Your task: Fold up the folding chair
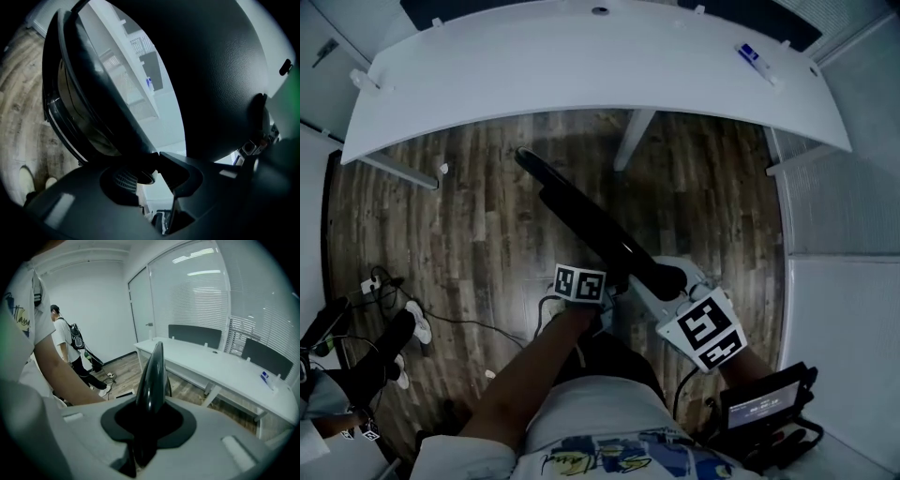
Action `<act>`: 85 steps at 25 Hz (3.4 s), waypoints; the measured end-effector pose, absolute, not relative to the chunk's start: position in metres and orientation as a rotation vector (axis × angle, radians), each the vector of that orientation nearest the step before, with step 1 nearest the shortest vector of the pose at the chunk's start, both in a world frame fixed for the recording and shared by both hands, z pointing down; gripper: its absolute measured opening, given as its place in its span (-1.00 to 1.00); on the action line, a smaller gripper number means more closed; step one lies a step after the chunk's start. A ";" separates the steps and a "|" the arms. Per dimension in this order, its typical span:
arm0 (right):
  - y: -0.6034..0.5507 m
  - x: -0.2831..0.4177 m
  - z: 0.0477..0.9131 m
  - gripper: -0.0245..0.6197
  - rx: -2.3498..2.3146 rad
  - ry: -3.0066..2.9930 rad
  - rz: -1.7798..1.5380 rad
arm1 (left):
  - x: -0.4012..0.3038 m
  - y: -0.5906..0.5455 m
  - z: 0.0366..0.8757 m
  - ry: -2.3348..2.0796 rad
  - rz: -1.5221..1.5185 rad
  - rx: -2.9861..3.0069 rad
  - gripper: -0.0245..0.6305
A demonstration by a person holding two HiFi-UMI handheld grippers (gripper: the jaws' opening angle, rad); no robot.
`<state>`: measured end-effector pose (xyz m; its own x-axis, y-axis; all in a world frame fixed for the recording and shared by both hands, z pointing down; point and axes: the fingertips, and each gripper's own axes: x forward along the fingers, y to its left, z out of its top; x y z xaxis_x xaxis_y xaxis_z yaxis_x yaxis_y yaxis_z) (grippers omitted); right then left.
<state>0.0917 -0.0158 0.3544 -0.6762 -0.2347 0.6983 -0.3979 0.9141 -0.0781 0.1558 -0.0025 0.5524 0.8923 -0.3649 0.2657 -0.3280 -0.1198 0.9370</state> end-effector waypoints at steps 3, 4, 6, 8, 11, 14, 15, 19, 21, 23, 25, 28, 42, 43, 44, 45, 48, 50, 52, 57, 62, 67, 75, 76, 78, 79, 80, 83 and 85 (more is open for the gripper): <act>-0.016 0.068 0.343 -0.70 0.383 -2.358 0.257 | 0.131 -0.007 0.542 -0.578 -0.070 1.717 -0.53; -0.016 0.059 0.340 -0.70 0.358 -2.360 0.251 | 0.122 -0.008 0.539 -0.594 -0.083 1.715 -0.53; -0.018 0.040 0.334 -0.70 0.306 -2.367 0.237 | 0.102 -0.012 0.534 -0.628 -0.109 1.705 -0.53; -0.022 0.020 0.332 -0.70 0.261 -2.376 0.225 | 0.081 -0.018 0.532 -0.659 -0.133 1.694 -0.54; -0.035 -0.008 0.340 -0.70 0.195 -2.387 0.218 | 0.050 -0.032 0.540 -0.704 -0.160 1.674 -0.55; -0.051 -0.036 0.353 -0.70 0.130 -2.395 0.211 | 0.021 -0.048 0.554 -0.740 -0.181 1.651 -0.56; -0.055 -0.043 0.355 -0.70 0.111 -2.398 0.206 | 0.014 -0.053 0.556 -0.748 -0.185 1.645 -0.56; -0.069 -0.069 0.361 -0.70 0.045 -2.411 0.182 | -0.013 -0.068 0.562 -0.781 -0.199 1.631 -0.56; -0.076 -0.079 0.365 -0.70 0.010 -2.414 0.174 | -0.023 -0.076 0.566 -0.804 -0.216 1.619 -0.56; -0.084 -0.087 0.368 -0.70 -0.029 -2.414 0.173 | -0.031 -0.084 0.569 -0.828 -0.235 1.603 -0.56; -0.095 -0.094 0.370 -0.70 -0.070 -2.412 0.168 | -0.037 -0.095 0.571 -0.851 -0.255 1.587 -0.56; -0.114 -0.102 0.375 -0.70 -0.144 -2.412 0.163 | -0.045 -0.114 0.576 -0.893 -0.281 1.560 -0.56; -0.207 -0.099 0.385 -0.69 -0.468 -2.432 0.124 | -0.041 -0.209 0.589 -1.031 -0.364 1.467 -0.58; -0.218 -0.098 0.386 -0.69 -0.470 -2.437 0.136 | -0.040 -0.217 0.590 -1.035 -0.362 1.465 -0.58; -0.230 -0.097 0.389 -0.69 -0.471 -2.442 0.151 | -0.040 -0.225 0.592 -1.037 -0.360 1.463 -0.59; -0.241 -0.096 0.391 -0.69 -0.472 -2.447 0.163 | -0.039 -0.234 0.594 -1.039 -0.357 1.462 -0.59; -0.260 -0.090 0.394 -0.69 -0.497 -2.462 0.177 | -0.034 -0.247 0.596 -1.037 -0.346 1.465 -0.60; -0.262 -0.087 0.394 -0.69 -0.520 -2.471 0.184 | -0.031 -0.249 0.597 -1.039 -0.343 1.468 -0.60; -0.264 -0.085 0.395 -0.69 -0.533 -2.482 0.185 | -0.029 -0.250 0.598 -1.041 -0.338 1.470 -0.61; -0.276 -0.078 0.396 -0.69 -0.582 -2.497 0.166 | -0.022 -0.263 0.601 -1.038 -0.317 1.476 -0.62; -0.310 -0.070 0.402 -0.69 -0.585 -2.510 0.214 | -0.014 -0.291 0.609 -1.041 -0.293 1.464 -0.63; -0.331 -0.059 0.411 -0.69 -0.573 -2.526 0.230 | -0.006 -0.303 0.614 -1.033 -0.269 1.465 -0.63; -0.352 -0.047 0.419 -0.69 -0.581 -2.545 0.249 | 0.004 -0.318 0.622 -1.030 -0.248 1.462 -0.64; -0.355 -0.048 0.419 -0.69 -0.579 -2.550 0.251 | 0.003 -0.320 0.622 -1.030 -0.243 1.467 -0.64; -0.361 -0.049 0.421 -0.69 -0.568 -2.558 0.259 | 0.002 -0.325 0.624 -1.033 -0.232 1.474 -0.63; -0.363 -0.049 0.422 -0.69 -0.562 -2.559 0.264 | 0.002 -0.327 0.624 -1.036 -0.231 1.473 -0.63; -0.365 -0.049 0.422 -0.69 -0.559 -2.558 0.268 | 0.002 -0.328 0.625 -1.038 -0.232 1.470 -0.63; -0.367 -0.050 0.423 -0.69 -0.566 -2.557 0.271 | 0.002 -0.329 0.625 -1.038 -0.234 1.468 -0.63; -0.369 -0.052 0.423 -0.69 -0.564 -2.562 0.275 | 0.001 -0.331 0.625 -1.041 -0.234 1.469 -0.63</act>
